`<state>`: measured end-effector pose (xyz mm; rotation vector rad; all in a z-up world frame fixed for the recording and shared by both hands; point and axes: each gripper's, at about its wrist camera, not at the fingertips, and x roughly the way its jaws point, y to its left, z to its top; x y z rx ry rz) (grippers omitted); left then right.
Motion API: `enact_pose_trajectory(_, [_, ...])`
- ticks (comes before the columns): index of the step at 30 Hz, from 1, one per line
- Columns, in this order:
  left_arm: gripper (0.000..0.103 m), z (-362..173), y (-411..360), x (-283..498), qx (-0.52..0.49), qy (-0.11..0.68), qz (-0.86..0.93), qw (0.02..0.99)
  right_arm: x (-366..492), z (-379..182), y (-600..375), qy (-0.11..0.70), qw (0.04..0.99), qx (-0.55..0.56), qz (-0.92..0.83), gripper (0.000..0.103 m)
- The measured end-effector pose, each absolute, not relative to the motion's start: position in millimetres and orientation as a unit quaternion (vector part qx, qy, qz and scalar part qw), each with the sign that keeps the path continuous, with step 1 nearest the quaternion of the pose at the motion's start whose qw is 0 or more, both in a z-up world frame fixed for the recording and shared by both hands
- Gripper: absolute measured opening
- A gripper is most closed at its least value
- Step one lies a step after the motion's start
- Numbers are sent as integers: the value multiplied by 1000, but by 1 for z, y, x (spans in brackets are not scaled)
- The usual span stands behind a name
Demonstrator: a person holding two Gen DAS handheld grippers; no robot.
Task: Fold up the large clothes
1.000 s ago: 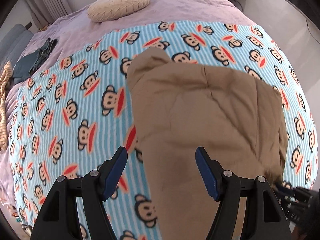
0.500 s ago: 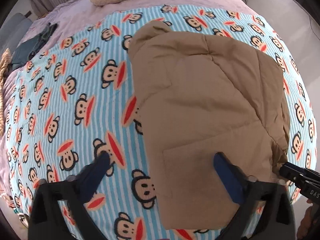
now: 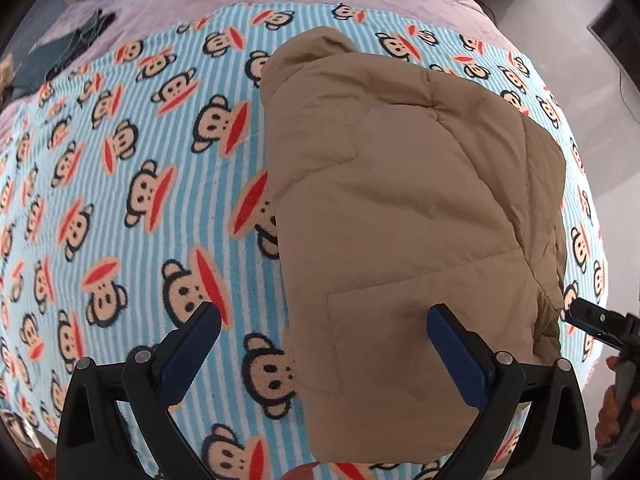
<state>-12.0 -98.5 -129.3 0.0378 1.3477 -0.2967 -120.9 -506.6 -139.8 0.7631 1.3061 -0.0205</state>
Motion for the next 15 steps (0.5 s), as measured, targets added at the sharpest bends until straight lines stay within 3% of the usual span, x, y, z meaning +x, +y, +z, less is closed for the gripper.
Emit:
enact_pose_trajectory(2, [103, -133, -94, -10, 2, 625, -142, 767, -118, -146, -515, 588, 723, 361, -3, 102])
enact_pose_trajectory(9, [103, -148, -82, 7, -55, 632, -174, 753, -97, -162, -523, 576, 721, 382, 46, 103])
enact_pose_trajectory(15, [103, -185, -65, 32, -181, 653, -249, 692, -71, -190, -528, 600, 698, 381, 85, 103])
